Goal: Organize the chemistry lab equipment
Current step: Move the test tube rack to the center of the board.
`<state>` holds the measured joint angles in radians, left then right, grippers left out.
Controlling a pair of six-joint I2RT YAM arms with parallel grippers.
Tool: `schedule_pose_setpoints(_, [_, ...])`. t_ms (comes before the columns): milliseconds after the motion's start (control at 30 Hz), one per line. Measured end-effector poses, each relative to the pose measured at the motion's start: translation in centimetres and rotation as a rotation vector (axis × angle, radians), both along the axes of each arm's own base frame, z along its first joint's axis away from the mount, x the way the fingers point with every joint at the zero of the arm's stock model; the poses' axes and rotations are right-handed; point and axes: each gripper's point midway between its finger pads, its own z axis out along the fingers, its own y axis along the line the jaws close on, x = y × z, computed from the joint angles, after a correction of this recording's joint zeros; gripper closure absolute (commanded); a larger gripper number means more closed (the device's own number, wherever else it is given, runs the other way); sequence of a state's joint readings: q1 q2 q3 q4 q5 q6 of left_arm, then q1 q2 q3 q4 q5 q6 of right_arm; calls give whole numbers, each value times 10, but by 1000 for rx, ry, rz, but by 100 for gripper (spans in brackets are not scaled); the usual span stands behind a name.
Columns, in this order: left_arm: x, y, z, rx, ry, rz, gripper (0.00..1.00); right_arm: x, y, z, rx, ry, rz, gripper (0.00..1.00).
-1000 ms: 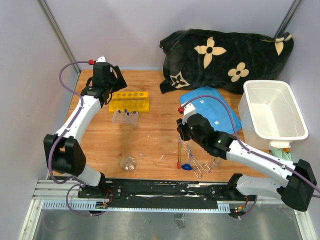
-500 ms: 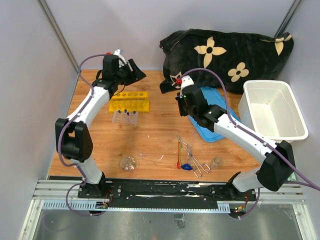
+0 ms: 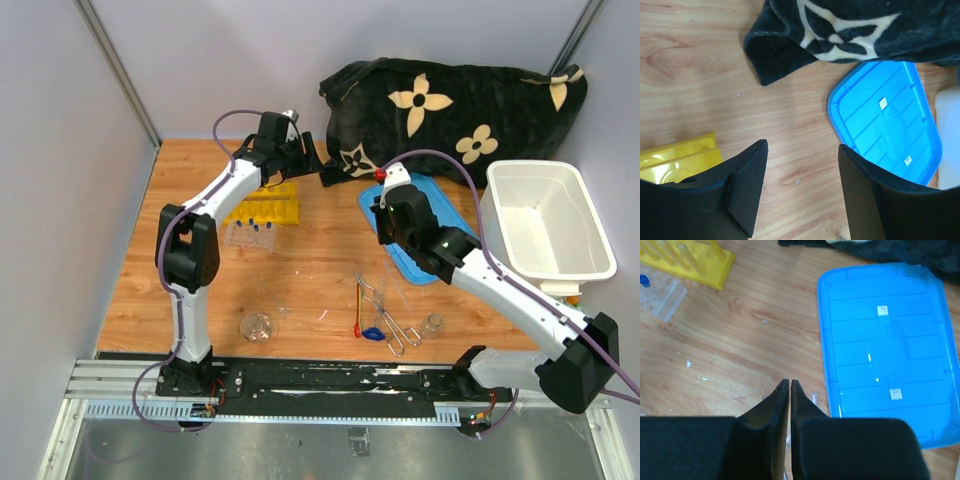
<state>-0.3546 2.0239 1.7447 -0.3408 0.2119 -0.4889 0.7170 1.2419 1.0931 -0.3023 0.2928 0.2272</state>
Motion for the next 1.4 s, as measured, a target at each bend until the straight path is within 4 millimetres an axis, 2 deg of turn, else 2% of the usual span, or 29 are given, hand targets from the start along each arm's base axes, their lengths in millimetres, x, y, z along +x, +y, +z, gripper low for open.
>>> schedule_pose_setpoints(233, [3,-4,-5,80,10,5,37,-17,-23,-14,-23,13,-28,93])
schedule_pose_setpoints(367, [9,-8,-7,125,11,2,37,-21,-26,-20,-23,22,-35,93])
schedule_pose_setpoints(600, [-7,-12,-34,199,79,-21,37,-24,-30,-30,-25,42,-47,93])
schedule_pose_setpoints(900, [-23,10,-72,305,158,8,37,-28,-32,-40,-28,58,-47,93])
schedule_pose_setpoints(1233, [-18,24,-74,337,154,49,38,-30,-36,-44,-26,59,-54,93])
schedule_pose_setpoints(1400, [-19,41,-87,359,178,81,38,-30,-38,-41,-15,54,-55,93])
